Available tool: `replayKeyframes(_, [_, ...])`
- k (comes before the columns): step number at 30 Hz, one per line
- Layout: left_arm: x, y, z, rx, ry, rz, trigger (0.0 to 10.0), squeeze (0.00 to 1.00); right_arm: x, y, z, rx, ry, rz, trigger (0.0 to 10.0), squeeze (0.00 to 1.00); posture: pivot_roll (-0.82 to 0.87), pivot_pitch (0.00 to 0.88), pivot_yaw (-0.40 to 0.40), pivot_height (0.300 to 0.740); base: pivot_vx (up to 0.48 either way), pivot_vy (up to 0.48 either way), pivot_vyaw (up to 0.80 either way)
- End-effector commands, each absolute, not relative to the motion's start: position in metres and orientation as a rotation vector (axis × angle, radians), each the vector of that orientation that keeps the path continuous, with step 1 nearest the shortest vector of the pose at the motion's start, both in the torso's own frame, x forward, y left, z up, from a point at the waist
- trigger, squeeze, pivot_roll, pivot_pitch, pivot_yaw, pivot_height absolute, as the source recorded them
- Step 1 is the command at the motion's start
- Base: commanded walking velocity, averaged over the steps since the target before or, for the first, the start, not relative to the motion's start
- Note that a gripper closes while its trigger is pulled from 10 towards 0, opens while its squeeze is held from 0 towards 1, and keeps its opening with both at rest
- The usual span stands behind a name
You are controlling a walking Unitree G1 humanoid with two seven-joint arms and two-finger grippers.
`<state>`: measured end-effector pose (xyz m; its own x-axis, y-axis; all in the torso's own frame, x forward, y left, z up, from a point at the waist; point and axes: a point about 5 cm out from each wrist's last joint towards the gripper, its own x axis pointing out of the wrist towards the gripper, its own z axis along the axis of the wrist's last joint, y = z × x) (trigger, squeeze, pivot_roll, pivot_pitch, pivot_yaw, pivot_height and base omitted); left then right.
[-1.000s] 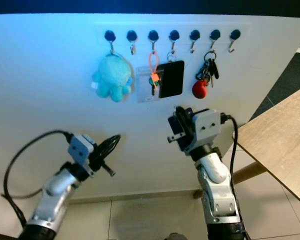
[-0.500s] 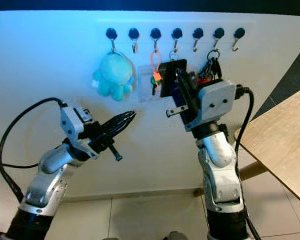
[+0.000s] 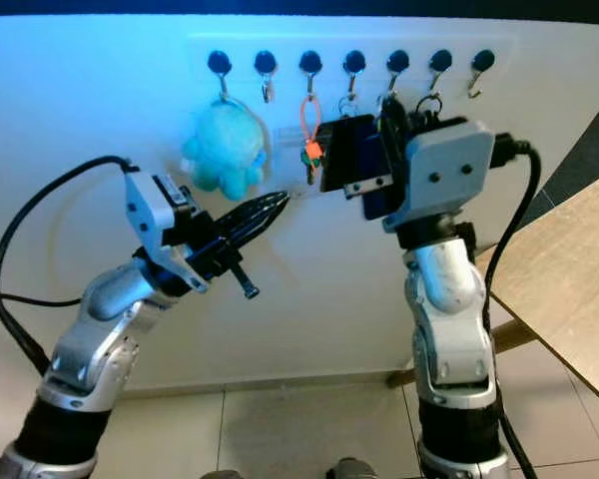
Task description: Hang keys on a hook
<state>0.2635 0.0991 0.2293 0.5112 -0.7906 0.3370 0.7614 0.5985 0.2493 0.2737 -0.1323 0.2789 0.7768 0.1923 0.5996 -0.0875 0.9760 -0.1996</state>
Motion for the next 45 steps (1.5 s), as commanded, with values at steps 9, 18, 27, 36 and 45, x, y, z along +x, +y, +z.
replayKeyframes(9, [0.257, 0.085, 0.238, 0.055, -0.445, -0.99, 10.0, 0.0, 0.291, -0.137, 0.278, -0.199, -0.586, 0.09, 10.0, 0.0, 0.03, 0.1, -0.037, 0.74, 0.0, 0.0, 0.0])
replayKeyframes(18, [0.257, 0.084, 0.238, 0.06, -0.436, -0.98, 10.0, 0.0, 0.297, -0.139, 0.275, -0.198, -0.547, 0.075, 10.0, 0.0, 0.03, 0.102, -0.038, 0.74, 0.0, 0.0, 0.0])
replayKeyframes(27, [0.258, 0.084, 0.24, 0.059, -0.434, -0.971, 10.0, 0.0, 0.298, -0.14, 0.278, -0.191, -0.551, 0.068, 10.0, 0.0, 0.03, 0.104, -0.036, 0.74, 0.0, 0.0, 0.0])
replayKeyframes(36, [0.256, 0.083, 0.24, 0.063, -0.43, -0.978, 10.0, 0.0, 0.293, -0.129, 0.263, -0.184, -0.499, 0.121, 10.0, 0.0, 0.03, 0.109, -0.038, 0.74, 0.0, 0.0, 0.0])
replayKeyframes(45, [0.256, 0.083, 0.241, 0.066, -0.433, -0.985, 10.0, 0.0, 0.283, -0.123, 0.255, -0.172, -0.485, 0.146, 10.0, 0.0, 0.03, 0.11, -0.036, 0.74, 0.0, 0.0, 0.0])
